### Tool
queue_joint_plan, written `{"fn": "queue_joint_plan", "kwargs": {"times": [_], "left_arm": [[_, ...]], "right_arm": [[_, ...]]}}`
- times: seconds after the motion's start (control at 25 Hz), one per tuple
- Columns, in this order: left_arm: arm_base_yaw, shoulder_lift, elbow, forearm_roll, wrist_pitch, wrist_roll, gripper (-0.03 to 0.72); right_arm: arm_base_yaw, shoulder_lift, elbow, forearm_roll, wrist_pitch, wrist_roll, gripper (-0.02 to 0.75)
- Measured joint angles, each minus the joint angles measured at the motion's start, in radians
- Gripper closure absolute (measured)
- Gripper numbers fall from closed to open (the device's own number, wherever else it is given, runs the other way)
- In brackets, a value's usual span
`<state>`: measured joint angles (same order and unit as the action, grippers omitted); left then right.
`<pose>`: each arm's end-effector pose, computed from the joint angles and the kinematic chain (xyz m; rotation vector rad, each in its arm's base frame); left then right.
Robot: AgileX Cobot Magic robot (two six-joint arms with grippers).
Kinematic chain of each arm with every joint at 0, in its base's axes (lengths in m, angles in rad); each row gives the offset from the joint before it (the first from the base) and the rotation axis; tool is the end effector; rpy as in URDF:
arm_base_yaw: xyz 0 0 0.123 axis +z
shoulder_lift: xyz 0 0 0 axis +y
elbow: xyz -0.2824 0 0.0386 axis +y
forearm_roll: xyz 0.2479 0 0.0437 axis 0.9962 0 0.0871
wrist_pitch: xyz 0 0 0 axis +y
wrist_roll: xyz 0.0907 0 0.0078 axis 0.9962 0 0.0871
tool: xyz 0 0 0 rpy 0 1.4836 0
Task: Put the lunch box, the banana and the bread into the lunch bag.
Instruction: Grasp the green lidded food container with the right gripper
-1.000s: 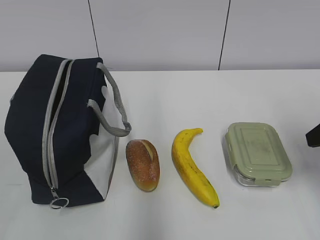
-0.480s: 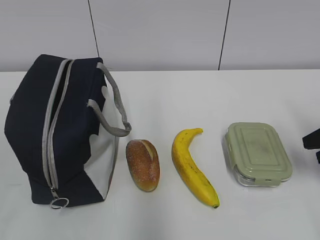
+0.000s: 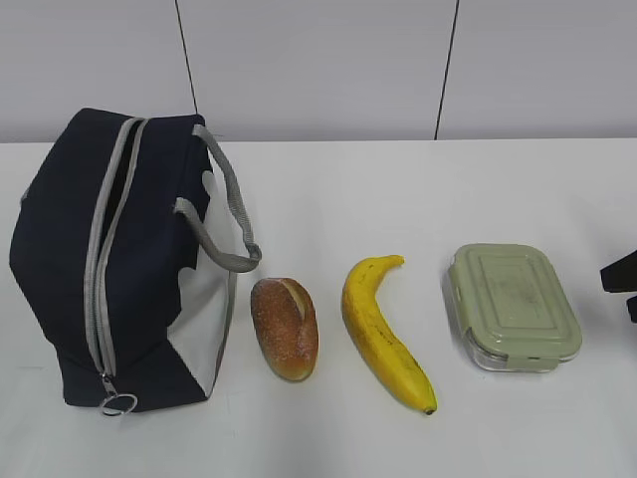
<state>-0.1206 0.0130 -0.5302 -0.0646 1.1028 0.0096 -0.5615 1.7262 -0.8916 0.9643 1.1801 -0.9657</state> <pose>-0.0088 -0.0042 0.2823 0.1400 2.0659 -0.1458 0.2683 -0.0870 0.1830 0.1996 2.5887 1.1188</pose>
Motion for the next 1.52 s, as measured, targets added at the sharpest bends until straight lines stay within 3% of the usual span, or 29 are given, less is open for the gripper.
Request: {"fn": "queue_joint_plan", "kwargs": {"times": [0.16, 0.4, 1.08, 1.52], "left_arm": [[0.000, 0.000, 0.000, 0.000, 0.000, 0.000, 0.316], [0.000, 0.000, 0.000, 0.000, 0.000, 0.000, 0.316], [0.000, 0.000, 0.000, 0.000, 0.000, 0.000, 0.316], [0.000, 0.000, 0.000, 0.000, 0.000, 0.000, 0.316]], "right_arm": [[0.000, 0.000, 0.000, 0.002, 0.000, 0.000, 0.238], [0.000, 0.000, -0.004, 0.002, -0.036, 0.000, 0.139], [0.011, 0.252, -0.158, 0.039, -0.014, -0.030, 0.146], [0.131, 0.307, -0.214, 0.057, -0.014, -0.032, 0.148]]}}
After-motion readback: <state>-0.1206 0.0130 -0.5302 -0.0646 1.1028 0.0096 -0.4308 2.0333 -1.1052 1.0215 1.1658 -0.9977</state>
